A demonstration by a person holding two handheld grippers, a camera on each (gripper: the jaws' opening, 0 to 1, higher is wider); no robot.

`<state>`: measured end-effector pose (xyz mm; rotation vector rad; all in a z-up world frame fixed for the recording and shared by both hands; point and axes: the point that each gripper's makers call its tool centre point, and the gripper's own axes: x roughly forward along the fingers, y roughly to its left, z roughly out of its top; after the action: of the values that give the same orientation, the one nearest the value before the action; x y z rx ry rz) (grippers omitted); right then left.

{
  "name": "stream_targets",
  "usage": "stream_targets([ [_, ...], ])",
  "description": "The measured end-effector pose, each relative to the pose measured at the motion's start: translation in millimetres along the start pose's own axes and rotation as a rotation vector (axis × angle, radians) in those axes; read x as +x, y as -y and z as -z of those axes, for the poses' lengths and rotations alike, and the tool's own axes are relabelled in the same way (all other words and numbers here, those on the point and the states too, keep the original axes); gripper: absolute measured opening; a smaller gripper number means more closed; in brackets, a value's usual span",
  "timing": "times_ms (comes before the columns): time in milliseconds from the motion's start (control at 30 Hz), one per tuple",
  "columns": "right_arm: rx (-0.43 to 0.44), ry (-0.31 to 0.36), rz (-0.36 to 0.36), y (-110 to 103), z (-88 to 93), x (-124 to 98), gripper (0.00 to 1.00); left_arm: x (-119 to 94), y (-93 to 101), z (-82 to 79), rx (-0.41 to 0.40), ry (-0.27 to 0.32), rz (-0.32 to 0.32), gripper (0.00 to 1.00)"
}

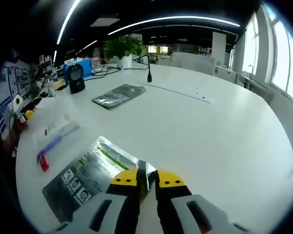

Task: Clip sheet goods on table flip sheet goods clip sheet goods scan sheet goods put sheet goods back to table

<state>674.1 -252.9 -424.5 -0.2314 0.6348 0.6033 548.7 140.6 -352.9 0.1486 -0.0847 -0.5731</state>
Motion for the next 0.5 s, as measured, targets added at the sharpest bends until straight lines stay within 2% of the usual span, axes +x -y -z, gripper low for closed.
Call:
stream_targets([
  [133,-0.004,0.001,0.003,-2.9,-0.2,-0.6,0.0,0.0,0.2,0.2,0.0,-0.001,0.0,0.37],
  [233,-0.002,0.005,0.025,-1.3,-1.5,-0.8,0.0,0.2,0.1,0.5,0.001,-0.002,0.0,0.37],
  [333,0.062,0.014,0.033,0.2,-2.3,-0.9,0.0,0.3,0.0,0.6,0.0,-0.002,-0.001,0.37],
  [367,0.114,0.022,0.033,0.9,-2.5,-0.9,0.0,0.3,0.0,0.7,0.0,-0.002,-0.001,0.37],
  [500,0.164,0.046,0.012,6.9,-2.5,-1.1,0.0,0.4,0.0,0.9,0.001,-0.004,-0.001,0.37],
])
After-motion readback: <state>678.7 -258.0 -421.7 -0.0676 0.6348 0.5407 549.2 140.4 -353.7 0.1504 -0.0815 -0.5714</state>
